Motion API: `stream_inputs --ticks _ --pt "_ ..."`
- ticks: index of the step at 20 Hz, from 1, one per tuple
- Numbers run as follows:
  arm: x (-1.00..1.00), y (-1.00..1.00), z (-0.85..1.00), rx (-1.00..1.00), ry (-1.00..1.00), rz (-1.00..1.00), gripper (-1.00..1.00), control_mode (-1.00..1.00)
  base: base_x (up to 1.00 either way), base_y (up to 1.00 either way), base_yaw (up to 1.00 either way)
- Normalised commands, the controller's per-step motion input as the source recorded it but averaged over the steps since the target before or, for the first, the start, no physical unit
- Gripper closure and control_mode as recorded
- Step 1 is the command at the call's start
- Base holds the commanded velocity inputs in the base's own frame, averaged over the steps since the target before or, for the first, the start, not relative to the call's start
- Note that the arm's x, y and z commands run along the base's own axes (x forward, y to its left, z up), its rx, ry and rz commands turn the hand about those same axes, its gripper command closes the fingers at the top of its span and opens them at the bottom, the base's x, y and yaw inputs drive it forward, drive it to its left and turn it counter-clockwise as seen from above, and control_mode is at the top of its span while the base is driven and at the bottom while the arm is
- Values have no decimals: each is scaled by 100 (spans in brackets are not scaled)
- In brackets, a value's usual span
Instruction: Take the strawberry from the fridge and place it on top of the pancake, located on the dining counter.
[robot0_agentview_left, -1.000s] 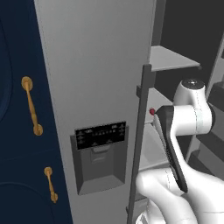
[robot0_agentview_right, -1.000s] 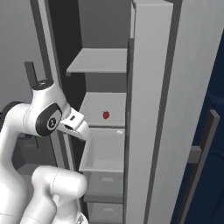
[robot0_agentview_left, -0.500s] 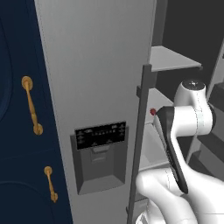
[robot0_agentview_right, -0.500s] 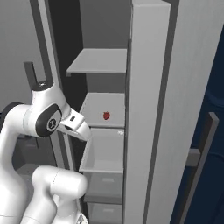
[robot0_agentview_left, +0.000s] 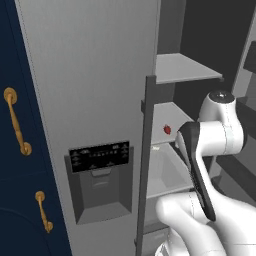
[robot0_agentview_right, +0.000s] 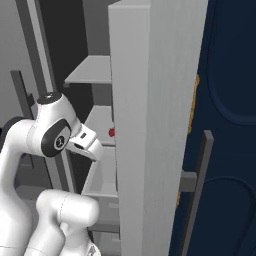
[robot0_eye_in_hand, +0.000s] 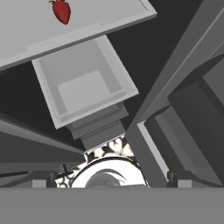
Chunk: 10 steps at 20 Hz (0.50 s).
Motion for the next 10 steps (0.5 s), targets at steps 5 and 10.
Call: stream_inputs --ticks 5,10 --pt "0 0 0 0 0 0 -100 100 15 0 0" --pt "0 0 0 0 0 0 -100 100 12 0 0"
